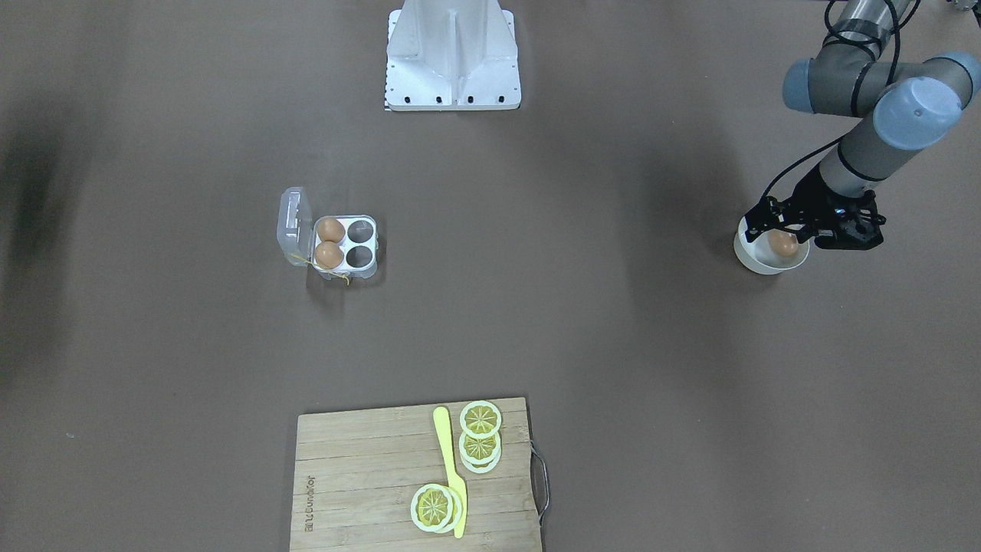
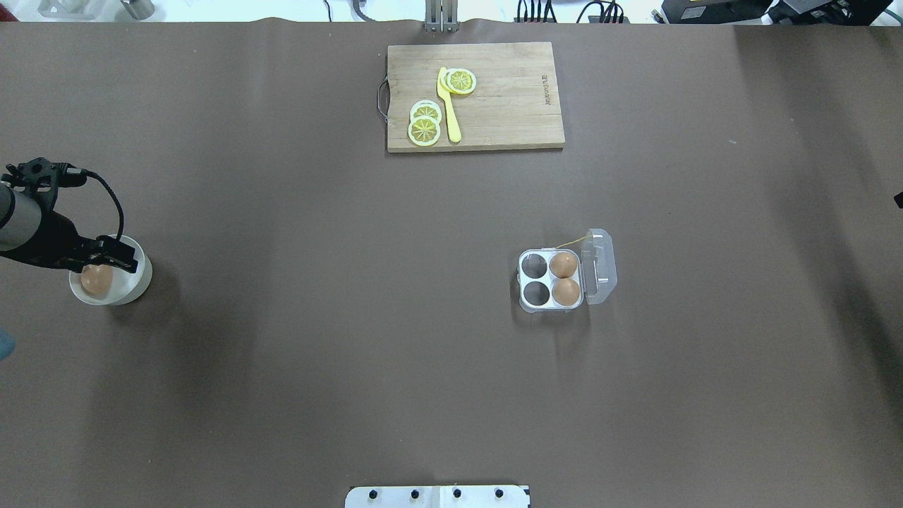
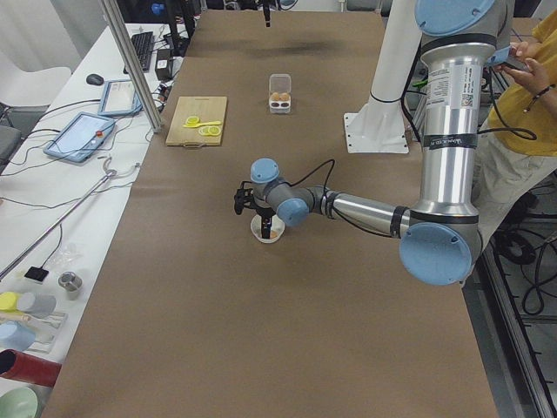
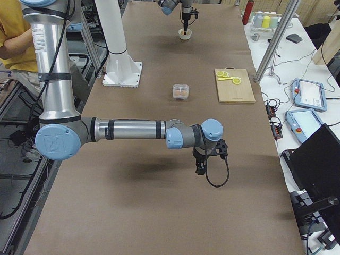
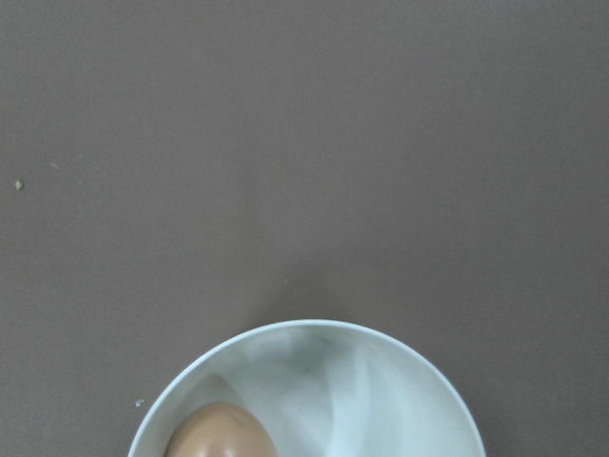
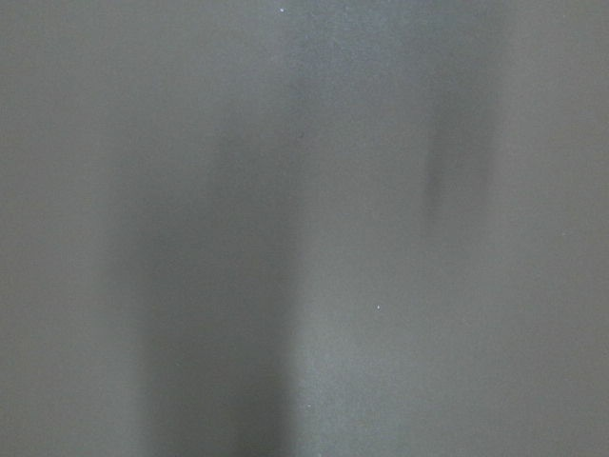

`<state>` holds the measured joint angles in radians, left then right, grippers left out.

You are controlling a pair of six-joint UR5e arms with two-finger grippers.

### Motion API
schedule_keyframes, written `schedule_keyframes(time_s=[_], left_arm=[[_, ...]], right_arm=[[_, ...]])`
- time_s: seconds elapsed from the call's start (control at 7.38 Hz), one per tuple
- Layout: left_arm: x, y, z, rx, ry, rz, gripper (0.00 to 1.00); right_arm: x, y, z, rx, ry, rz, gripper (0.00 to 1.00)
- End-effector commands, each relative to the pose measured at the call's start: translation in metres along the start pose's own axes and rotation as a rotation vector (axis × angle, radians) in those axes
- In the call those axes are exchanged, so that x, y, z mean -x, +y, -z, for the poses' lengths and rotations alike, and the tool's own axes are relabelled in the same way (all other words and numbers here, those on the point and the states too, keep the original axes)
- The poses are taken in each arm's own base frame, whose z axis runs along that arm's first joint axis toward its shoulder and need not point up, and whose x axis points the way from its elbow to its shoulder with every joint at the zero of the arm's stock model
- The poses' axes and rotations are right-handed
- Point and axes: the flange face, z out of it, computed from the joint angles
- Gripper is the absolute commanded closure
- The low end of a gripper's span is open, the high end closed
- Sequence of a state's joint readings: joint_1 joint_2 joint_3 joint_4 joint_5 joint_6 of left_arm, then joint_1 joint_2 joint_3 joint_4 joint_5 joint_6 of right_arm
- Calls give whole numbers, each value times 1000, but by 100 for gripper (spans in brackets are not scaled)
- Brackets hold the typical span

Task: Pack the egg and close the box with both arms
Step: 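Lower the left gripper into the bowl and close on the brown egg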

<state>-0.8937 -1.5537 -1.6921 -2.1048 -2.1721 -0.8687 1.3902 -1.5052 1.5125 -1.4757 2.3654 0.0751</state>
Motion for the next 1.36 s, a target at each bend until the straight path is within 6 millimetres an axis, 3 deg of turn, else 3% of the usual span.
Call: schedule_keyframes(time_s=[0.0, 0.68, 1.22], left_arm=[[1, 4, -3, 3, -2, -4, 2], [-8, 4, -10, -1, -10, -19, 3], [-14, 2, -18, 5, -13, -29, 12]], right_arm=[[-1, 2, -2, 3, 0, -3, 0], [-2, 3, -2, 4, 0, -4, 0], [-1, 1, -1, 2, 0, -2, 0]])
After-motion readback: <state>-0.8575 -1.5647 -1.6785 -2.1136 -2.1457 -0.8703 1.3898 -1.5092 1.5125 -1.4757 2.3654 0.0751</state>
